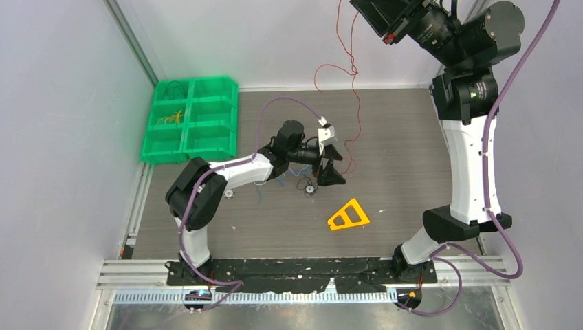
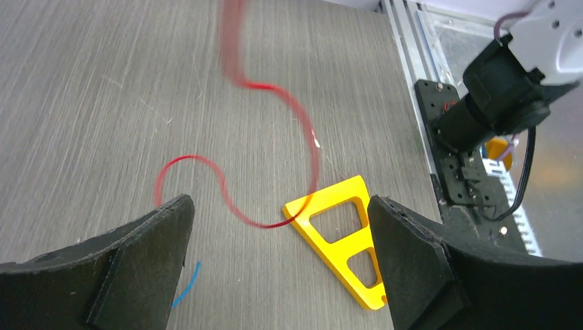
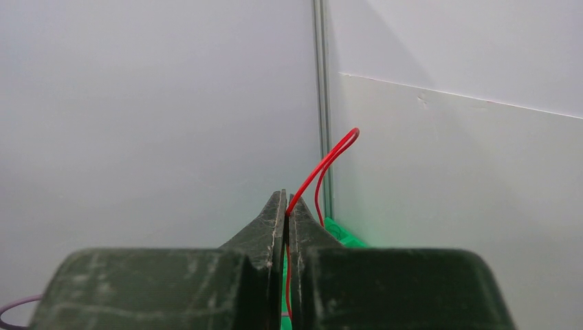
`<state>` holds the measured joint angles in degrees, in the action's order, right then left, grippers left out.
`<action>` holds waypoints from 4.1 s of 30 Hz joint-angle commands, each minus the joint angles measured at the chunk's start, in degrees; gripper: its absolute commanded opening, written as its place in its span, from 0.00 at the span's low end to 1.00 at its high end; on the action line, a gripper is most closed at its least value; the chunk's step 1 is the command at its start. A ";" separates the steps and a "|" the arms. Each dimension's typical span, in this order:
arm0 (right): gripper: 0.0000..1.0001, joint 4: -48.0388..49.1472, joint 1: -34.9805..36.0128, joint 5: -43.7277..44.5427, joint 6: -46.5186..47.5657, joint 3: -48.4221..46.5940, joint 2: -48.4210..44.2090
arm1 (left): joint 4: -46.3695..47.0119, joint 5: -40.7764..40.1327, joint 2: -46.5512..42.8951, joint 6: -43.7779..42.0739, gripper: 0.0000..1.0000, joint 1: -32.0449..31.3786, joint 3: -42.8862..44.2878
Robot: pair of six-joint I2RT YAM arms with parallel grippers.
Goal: Untangle the cables
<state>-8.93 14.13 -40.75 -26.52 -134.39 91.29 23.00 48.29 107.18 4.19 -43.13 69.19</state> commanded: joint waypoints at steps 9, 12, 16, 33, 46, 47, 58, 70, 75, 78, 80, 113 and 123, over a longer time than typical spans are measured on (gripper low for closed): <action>0.05 1.67 -0.89 1.55 2.45 -0.12 -1.18 | 0.54 -1.11 -0.85 -4.61 0.38 -0.63 3.80; 0.05 -3.25 -2.64 2.79 6.79 2.29 -2.23 | -2.95 -5.45 -6.82 -3.17 0.00 1.47 0.64; 0.05 -9.48 -7.42 1.11 17.83 13.31 -4.49 | -16.59 -8.75 -16.49 -7.96 0.00 4.32 -3.23; 0.12 -15.66 3.17 -26.72 15.03 41.86 -5.00 | -42.14 -0.87 -23.33 -20.91 0.00 10.32 10.17; 0.12 -13.27 4.19 -27.35 12.68 45.74 -5.21 | -46.38 1.25 -24.17 -28.43 0.00 11.17 12.88; 0.12 -13.38 4.04 -27.05 12.79 44.90 -5.30 | -48.45 1.33 -24.17 -29.81 0.00 11.15 13.23; 0.13 -15.24 2.18 -31.80 12.59 43.36 -6.03 | -74.54 9.16 -23.72 -53.12 0.00 12.84 20.58; 0.20 -21.03 6.10 -34.30 18.48 46.04 -7.54 | -79.73 10.43 -20.62 -55.51 0.00 12.81 26.61; 0.17 -17.42 6.26 -35.15 14.55 46.64 -7.98 | -80.28 9.70 -20.69 -57.21 0.00 12.82 24.56; 0.16 -11.14 6.29 -35.70 9.38 49.08 -9.08 | -79.21 9.17 -20.91 -57.35 0.00 12.90 22.95; 0.15 -7.21 6.28 -35.82 6.80 51.19 -9.87 | -78.81 8.64 -20.78 -57.58 0.00 12.90 22.28; 0.05 1.57 8.99 -28.97 2.91 55.96 -8.06 | -52.08 16.97 -24.21 -8.25 0.29 12.12 12.99; 0.05 12.53 11.83 -29.57 -5.26 57.32 -7.38 | -24.48 11.83 -29.31 12.76 0.49 12.63 -1.02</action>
<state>-2.90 24.62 -69.73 -28.69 -76.82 84.29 -19.90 61.87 80.77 3.92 -31.00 71.20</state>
